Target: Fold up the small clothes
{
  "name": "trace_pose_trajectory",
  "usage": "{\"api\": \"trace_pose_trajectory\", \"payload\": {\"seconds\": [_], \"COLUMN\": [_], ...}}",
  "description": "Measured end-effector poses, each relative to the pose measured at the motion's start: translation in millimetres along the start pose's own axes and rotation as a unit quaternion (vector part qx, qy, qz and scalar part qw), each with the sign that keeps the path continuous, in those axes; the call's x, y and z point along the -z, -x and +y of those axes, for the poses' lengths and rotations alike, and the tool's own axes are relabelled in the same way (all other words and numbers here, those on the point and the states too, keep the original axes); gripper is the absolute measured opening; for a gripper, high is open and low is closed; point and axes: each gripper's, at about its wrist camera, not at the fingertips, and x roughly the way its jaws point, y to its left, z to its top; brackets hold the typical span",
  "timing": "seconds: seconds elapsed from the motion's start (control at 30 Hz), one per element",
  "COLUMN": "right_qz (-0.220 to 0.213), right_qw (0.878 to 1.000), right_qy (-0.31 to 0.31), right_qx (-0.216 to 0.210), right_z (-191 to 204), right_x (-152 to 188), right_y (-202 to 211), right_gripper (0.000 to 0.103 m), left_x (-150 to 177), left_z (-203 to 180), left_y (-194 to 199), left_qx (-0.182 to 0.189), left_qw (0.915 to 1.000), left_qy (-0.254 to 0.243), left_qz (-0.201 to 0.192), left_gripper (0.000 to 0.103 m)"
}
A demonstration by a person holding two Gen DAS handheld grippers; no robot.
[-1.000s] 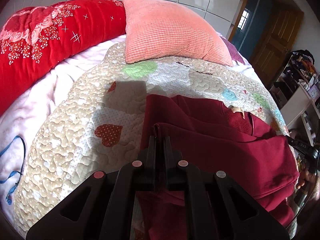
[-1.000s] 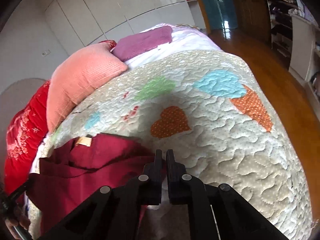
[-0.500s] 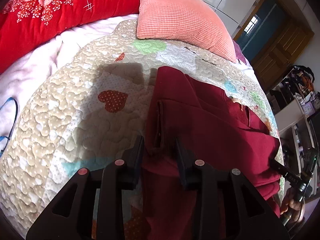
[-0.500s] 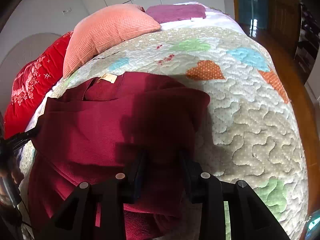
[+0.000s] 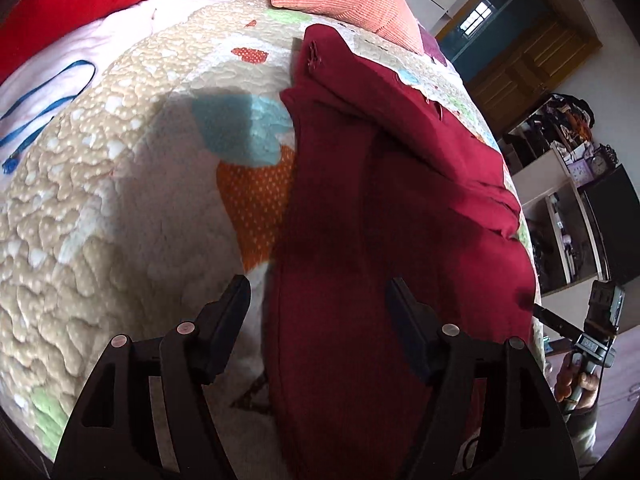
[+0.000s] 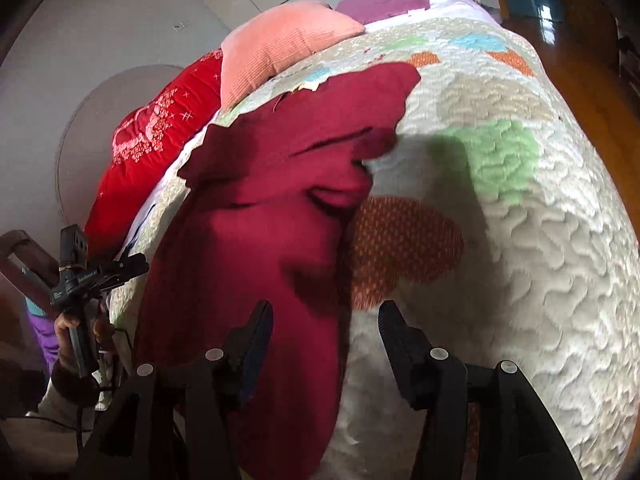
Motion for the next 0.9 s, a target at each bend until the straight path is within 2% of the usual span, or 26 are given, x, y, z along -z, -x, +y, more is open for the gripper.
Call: {"api": "trace_pose_trajectory", "payload": {"seconds": [0.07,0.17,0.37,0.5,0.57,0.7,0.73,0.8,0.83,0.9], "right_qz": [0.006,0.009,-0.001,-0.014,-0.021,-0.029,-0.03,-0.029,-0.029,-0.023], "right_qw": [1.0,0.999,0.998,0.997,0.997,0.996,0.996,0.997,0.997,0.996], "right_qy": [-0.011,-0.017,-0.009,-0.009,-0.002,0.001,0.006,0.019,0.021,0.02], "right_qx": [-0.006,-0.032,-0.061,-0.078,-0.078,-0.081,-0.08,-0.073,-0.073,-0.08], "right_z": [-2,-1,7,11,14,17,20,23,24,29], "right_x": [21,41,55,60,62,61,59,59,59,58], "right_y": [1,2,-5,-12,-12,-15,-16,-18,-19,-22], "right_gripper": [0.053,0.055,0.055,0.056,0.056,0.056,0.054,0.037,0.032,0.016], "left_x": [20,46,71,74,75,75,73,74,75,77], "left_z": [-2,3,7,-1,-4,-13,-14,-19,-21,-23], "left_y": [4,7,12,11,10,4,2,0,-1,0], "left_qx": [-0.001,0.003,0.01,-0.004,-0.001,-0.008,-0.01,-0.019,-0.026,-0.043], "left_qw": [1.0,0.9994,0.9972,0.9978,0.9983,0.9986,0.9986,0.9985,0.9983,0.9978], "left_qy": [0.001,0.03,0.071,0.062,0.051,0.026,0.018,-0.002,-0.012,-0.021], "left_qz": [0.009,0.015,0.017,0.023,0.027,0.047,0.05,0.052,0.051,0.046], "left_gripper": [0.07,0.07,0.07,0.071,0.081,0.085,0.085,0.085,0.081,0.063]}}
